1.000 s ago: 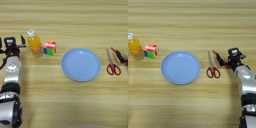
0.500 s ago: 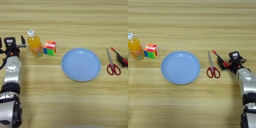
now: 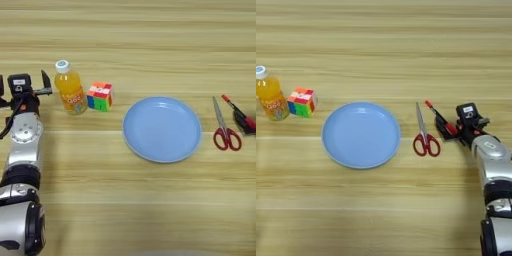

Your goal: Move the objects on the table

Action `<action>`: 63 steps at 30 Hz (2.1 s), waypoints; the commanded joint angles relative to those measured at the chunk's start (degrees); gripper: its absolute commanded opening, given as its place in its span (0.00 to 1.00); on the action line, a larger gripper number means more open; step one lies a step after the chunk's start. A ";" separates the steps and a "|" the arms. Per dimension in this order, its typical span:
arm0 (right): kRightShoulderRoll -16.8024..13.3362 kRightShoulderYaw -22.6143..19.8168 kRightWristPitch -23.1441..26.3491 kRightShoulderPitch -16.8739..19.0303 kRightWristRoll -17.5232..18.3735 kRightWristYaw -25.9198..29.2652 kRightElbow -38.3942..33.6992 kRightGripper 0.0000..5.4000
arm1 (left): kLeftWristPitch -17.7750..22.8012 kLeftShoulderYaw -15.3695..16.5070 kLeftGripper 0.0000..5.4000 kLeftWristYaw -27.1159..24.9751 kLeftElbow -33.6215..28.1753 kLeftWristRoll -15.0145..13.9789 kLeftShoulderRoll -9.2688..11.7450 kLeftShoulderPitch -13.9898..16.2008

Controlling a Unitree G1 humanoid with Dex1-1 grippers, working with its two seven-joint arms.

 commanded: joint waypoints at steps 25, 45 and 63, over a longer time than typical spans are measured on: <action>-0.30 2.41 1.67 1.22 -1.16 0.89 1.20 0.29 | -0.38 0.06 1.00 0.55 -0.40 -0.68 0.32 -0.68; 0.14 2.58 1.49 1.48 -1.10 1.01 0.52 0.09 | -0.42 -0.01 1.00 0.81 -0.55 -0.66 0.29 -0.61; 6.69 2.57 15.81 9.05 6.27 -1.76 -41.73 0.09 | -0.48 -0.01 1.00 0.96 -0.85 -0.63 0.22 -0.35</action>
